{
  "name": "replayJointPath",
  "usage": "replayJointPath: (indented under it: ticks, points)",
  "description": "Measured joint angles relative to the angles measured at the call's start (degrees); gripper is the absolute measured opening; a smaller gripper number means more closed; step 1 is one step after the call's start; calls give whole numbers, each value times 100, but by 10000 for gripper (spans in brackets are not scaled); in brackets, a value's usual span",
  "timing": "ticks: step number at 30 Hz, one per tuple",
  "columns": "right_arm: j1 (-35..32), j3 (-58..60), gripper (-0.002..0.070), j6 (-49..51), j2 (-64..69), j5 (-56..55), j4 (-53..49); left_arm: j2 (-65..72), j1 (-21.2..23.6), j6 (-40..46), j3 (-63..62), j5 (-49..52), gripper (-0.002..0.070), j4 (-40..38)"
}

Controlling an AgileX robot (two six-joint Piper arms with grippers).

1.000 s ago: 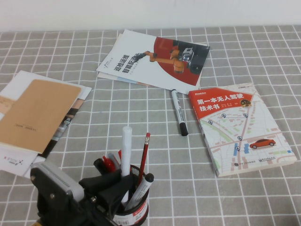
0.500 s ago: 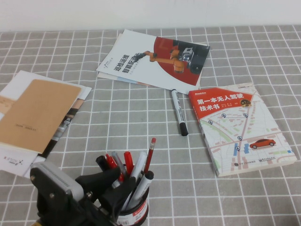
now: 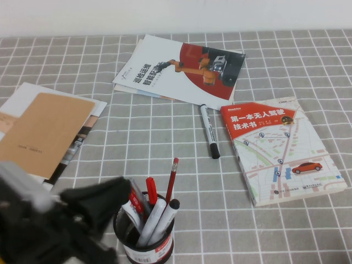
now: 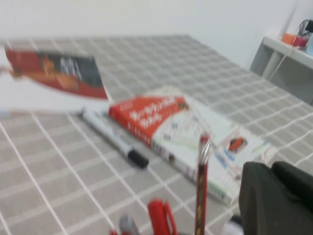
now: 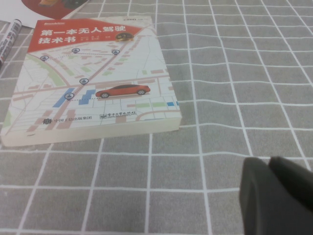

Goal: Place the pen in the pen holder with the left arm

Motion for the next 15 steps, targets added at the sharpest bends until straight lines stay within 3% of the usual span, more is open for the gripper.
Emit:
replayJointPath:
  ticks: [7, 15]
  points:
    - [0, 0, -15, 0, 0, 0, 0, -1204, 0, 212, -210, 1288, 0, 11]
    - [0, 0, -15, 0, 0, 0, 0, -1576, 0, 235, -210, 2288, 0, 19]
